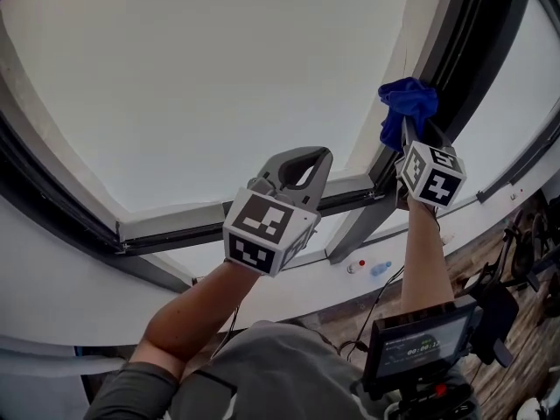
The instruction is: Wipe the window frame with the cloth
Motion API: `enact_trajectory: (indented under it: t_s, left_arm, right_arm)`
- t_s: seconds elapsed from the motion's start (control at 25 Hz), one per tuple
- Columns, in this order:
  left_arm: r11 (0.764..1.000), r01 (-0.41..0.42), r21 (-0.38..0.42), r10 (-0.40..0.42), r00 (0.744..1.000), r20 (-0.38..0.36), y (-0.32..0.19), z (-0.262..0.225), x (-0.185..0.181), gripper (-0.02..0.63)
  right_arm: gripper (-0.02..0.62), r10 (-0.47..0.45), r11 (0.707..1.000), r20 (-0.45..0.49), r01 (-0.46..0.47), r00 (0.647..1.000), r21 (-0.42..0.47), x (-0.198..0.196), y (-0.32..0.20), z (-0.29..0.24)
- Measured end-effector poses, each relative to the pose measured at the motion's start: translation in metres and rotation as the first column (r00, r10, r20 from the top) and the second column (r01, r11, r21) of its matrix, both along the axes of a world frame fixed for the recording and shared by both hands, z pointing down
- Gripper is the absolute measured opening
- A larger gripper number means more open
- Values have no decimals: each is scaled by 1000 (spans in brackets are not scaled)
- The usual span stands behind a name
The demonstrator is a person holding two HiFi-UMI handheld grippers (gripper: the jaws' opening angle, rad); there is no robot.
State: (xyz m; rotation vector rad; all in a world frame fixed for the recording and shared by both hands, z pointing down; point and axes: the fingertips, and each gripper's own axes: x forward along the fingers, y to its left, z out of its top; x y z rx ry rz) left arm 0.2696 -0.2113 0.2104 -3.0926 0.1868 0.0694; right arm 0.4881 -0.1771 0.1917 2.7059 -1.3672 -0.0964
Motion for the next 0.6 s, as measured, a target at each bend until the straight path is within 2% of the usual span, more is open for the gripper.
enact_trajectory:
  t_s: [0.24,0.6]
  left_arm:
    - [999,38,-31,-36,998,48,4,44,-17,8]
    - [987,130,-90,-118,985,130,-6,99,-44,8]
  right_arm:
    - [123,8,994,49,-2,999,-107,2,-4,83]
    - [123,41,978,192,0,981,-210,7,-3,197]
